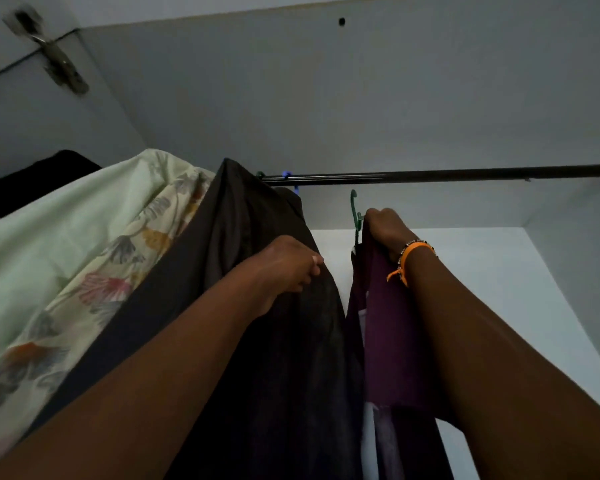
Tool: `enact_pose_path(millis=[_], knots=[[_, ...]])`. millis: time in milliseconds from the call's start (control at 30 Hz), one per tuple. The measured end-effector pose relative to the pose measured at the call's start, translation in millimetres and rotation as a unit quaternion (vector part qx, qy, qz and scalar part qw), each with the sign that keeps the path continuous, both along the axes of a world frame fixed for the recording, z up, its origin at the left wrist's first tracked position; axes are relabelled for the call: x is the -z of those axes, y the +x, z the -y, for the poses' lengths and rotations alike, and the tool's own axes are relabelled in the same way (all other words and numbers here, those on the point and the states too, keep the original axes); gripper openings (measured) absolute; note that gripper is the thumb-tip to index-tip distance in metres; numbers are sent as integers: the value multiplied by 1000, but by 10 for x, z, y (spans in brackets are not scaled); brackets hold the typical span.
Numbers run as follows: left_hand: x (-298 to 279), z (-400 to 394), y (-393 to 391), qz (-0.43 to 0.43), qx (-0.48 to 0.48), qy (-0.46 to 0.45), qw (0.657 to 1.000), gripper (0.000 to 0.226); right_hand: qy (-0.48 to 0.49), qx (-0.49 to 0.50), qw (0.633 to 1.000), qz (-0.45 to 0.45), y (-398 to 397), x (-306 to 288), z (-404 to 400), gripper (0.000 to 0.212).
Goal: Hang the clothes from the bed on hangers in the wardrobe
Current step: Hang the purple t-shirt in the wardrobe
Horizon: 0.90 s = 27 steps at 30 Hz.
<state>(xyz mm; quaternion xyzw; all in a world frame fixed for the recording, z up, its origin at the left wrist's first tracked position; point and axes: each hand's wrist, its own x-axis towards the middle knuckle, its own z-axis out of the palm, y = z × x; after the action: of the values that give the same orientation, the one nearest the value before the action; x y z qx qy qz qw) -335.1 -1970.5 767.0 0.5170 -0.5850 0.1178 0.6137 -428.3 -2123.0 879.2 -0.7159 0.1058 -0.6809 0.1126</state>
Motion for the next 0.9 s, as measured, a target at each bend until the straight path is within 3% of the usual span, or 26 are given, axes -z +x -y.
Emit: enact_pose_path(millis=[167, 300, 467, 700, 800, 900], knots=[[-75, 163, 103, 11, -32, 22, 999, 25, -25, -22, 999, 29, 61, -241, -5, 37], [-81, 220, 172, 11, -40, 39, 998, 20, -33, -66, 997, 2, 166, -325, -159, 32], [33, 225, 178, 53, -4, 54, 997, 61, 16, -191, 982, -9, 265, -177, -417, 19], [515, 151, 46, 58, 56, 81, 993, 72, 52, -228, 972, -7, 385, 423, -724, 20], [845, -15, 16, 23, 88, 98, 991, 61, 65, -216, 973, -55, 365, 951, -922, 16], [1197, -187, 28, -28, 97, 117, 988, 47, 79, -173, 977, -99, 351, 1614, -1086, 28]])
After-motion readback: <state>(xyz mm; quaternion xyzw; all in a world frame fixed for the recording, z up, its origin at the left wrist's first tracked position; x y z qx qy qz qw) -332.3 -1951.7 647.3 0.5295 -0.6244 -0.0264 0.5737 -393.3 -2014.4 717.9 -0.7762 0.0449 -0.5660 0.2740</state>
